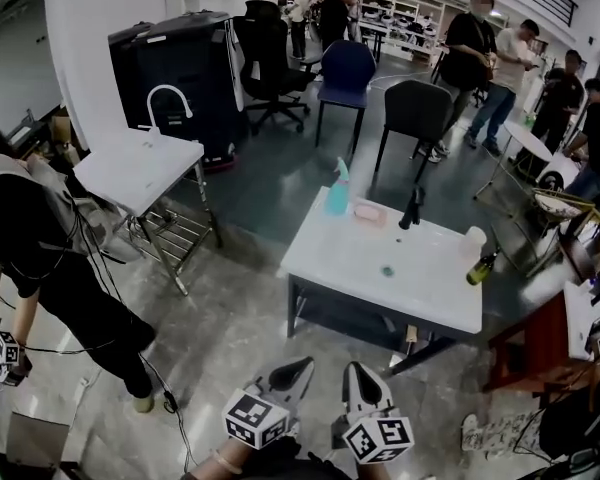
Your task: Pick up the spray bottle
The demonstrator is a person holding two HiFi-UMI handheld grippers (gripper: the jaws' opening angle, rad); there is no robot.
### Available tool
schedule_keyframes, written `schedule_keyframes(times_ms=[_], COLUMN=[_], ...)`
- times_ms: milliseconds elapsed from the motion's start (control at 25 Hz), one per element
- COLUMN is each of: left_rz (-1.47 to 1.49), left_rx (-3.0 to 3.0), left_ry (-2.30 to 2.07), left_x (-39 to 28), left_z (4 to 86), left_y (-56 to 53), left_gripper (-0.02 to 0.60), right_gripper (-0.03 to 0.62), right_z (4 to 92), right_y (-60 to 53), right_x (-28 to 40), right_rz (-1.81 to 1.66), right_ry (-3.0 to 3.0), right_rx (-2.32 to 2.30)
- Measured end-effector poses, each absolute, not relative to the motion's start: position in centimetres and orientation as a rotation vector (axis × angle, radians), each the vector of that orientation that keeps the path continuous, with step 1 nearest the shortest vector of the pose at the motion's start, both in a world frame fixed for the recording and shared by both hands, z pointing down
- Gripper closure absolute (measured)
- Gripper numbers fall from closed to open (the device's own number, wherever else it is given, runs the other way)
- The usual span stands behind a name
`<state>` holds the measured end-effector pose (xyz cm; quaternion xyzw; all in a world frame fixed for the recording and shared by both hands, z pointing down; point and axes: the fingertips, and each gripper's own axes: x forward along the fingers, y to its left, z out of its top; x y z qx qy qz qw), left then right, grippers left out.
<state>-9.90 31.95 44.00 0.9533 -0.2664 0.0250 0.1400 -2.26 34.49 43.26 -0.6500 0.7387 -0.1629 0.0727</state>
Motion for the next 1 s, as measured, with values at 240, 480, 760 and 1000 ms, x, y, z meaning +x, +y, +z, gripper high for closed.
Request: schedule_keyframes(times_ms=[240,480,760,1000], left_rz=[0.094,0.105,0.065,0.069], left_rx=[2.76,2.745,2.796,2.77], left_ry=[-0.726,-0.716,-0.755,-0.822], left_x=[-9.3,-9.6,-9.4,-9.7], left_z=[44.8,45.0,42.9,43.0], left_y=[30.4,29.5,27.7,25.4], left_gripper=[0.574,0.575,0.574,0.575], right_gripper=[0.583,0.583,0.583,0.583], right_z=[44.1,44.2,42.2,43.0], right_y=[32.9,32.3,30.3,28.0], right_x=[-1.6,-1.8,-0.9,-1.1], right_rz=[-0.495,-0.506,-0.393,-0.425], right_ry=[2.192,2.188,2.2,2.242], right_rx=[-1.989,-2.0,-2.012,-1.961])
